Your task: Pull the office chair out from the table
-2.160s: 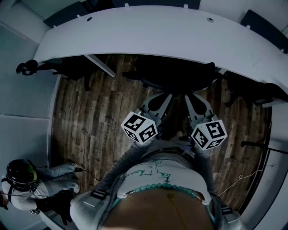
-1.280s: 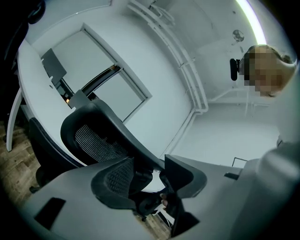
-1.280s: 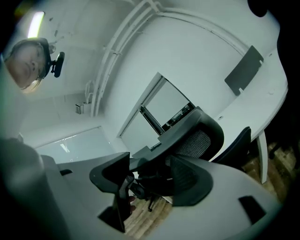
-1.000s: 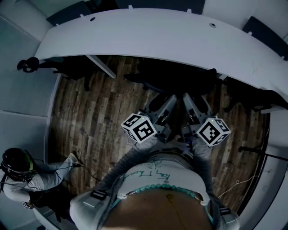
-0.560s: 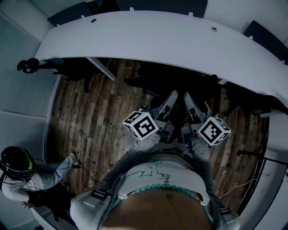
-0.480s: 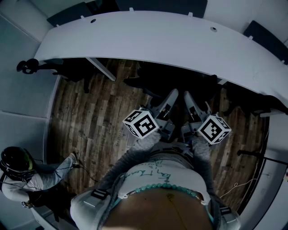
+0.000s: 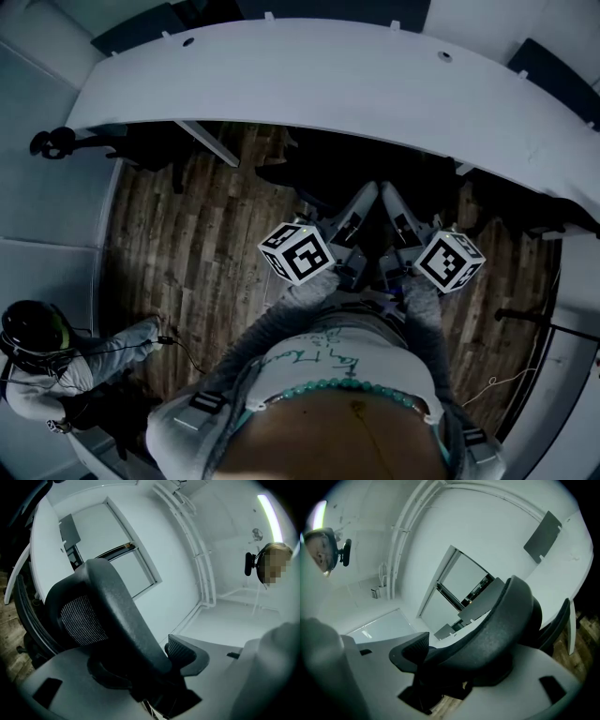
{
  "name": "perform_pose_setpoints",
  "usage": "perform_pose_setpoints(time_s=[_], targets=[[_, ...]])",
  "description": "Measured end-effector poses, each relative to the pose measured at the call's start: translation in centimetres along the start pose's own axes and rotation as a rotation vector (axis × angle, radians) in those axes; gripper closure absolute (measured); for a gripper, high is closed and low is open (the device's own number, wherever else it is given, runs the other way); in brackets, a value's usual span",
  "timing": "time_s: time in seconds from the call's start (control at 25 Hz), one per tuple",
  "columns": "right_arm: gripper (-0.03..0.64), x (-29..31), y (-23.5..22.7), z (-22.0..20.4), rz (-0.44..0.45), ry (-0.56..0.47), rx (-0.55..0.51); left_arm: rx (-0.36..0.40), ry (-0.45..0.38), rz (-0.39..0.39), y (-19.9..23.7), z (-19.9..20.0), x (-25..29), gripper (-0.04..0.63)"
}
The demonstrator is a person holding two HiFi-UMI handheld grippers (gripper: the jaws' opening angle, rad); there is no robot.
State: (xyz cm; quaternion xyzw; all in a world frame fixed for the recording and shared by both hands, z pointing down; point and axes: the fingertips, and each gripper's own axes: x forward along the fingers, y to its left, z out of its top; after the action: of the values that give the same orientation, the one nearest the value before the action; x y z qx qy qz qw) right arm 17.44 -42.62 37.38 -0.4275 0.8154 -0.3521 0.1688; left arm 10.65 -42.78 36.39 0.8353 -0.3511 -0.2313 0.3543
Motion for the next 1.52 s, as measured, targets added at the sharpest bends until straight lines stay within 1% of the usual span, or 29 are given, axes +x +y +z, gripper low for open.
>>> perform_pose_setpoints(time_s=[0.2, 0.36, 0.44, 0.6, 0.96, 1.12, 1.32, 1.44, 1.52], targets=[[0.351, 0.3, 0.1, -0.4, 0.011, 0.023, 0.020, -0.004, 0.034, -0.013, 0.2, 0.0, 0.0, 0.347], [0.351, 0.4, 0.5, -0.5, 0.020, 0.031, -0.002, -0.007, 0.042, -0.026, 0.2, 0.2, -0.3, 0.347], [0.351, 0.3, 0.5, -0.7, 0.017, 0.031, 0.005, -0.001, 0.052, -0.023, 0.1, 0.2, -0.4, 0.347], [0.360, 0.5, 0.8, -1.2, 0.017, 0.031, 0.026, 0.002, 0.059, -0.043, 0.3, 0.3, -0.7, 0.347], [0.360, 2.0, 2.4, -2.5, -0.004, 0.005, 0.012, -0.009, 0.084, -0.079, 1.5, 1.9, -2.0, 0.347], [0.360, 2.3, 2.7, -2.9, -0.023, -0.020, 0.022, -0.015, 0.102, -0.083, 1.8, 2.5, -2.3, 0.347], [0.360, 3.2, 3.9, -4.0, -0.022, -0.048, 0.019, -0.021, 0.115, -0.096, 2.7, 3.6, -3.5, 0.348], [0.376, 3.5, 4.3, -4.4, -0.026, -0.060, 0.035, -0.018, 0.125, -0.103, 2.8, 4.1, -3.9, 0.356], [0.382, 3.6, 4.5, -4.5, -0.028, -0.063, 0.028, -0.016, 0.129, -0.107, 3.0, 4.3, -4.1, 0.361]])
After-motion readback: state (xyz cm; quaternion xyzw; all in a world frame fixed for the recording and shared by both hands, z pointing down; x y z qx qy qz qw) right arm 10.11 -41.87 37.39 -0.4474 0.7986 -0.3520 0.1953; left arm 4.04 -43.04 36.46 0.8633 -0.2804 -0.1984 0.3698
